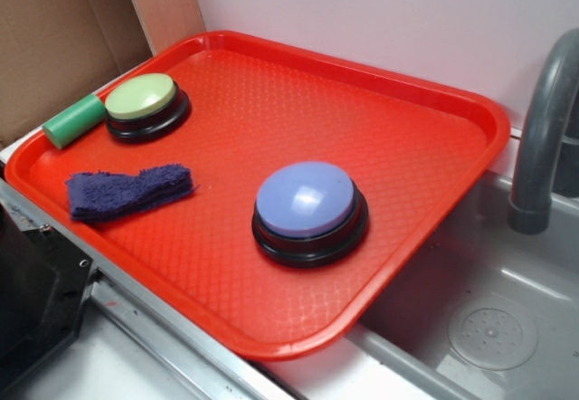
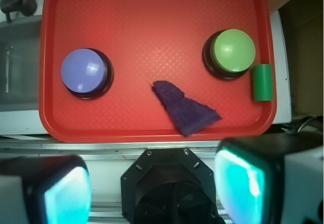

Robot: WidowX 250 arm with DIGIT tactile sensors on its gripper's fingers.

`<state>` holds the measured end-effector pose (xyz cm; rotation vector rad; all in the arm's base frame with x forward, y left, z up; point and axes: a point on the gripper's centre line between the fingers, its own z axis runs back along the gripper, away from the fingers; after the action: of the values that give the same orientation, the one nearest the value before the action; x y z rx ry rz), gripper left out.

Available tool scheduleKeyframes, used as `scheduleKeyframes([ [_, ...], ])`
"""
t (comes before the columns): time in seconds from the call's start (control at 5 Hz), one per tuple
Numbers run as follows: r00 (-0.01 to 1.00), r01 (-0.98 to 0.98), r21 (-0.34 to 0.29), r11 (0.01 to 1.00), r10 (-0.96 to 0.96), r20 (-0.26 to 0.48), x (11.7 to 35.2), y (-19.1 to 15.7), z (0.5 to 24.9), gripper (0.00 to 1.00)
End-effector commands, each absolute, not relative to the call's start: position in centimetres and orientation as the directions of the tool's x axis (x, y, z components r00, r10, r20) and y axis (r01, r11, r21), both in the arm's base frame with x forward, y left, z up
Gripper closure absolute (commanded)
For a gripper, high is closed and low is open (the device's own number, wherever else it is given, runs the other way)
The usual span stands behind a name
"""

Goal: Push the purple button.

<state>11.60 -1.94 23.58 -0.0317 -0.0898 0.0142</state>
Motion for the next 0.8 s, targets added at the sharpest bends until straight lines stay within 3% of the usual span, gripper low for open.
scheduleKeyframes([
  [0.0,0.996,-0.013,-0.032,0.999,0.016,0.089,11.6,-1.9,23.6,0.00],
  [0.2,0.957,0.230,0.060,0.971,-0.237,0.168,15.6,-6.8,20.1,0.00],
  [0.4,0.897,0.380,0.094,0.920,-0.391,0.205,17.6,-9.9,15.9,0.00],
  [0.6,0.876,0.424,0.073,0.903,-0.429,0.219,18.9,-10.9,11.9,0.00],
])
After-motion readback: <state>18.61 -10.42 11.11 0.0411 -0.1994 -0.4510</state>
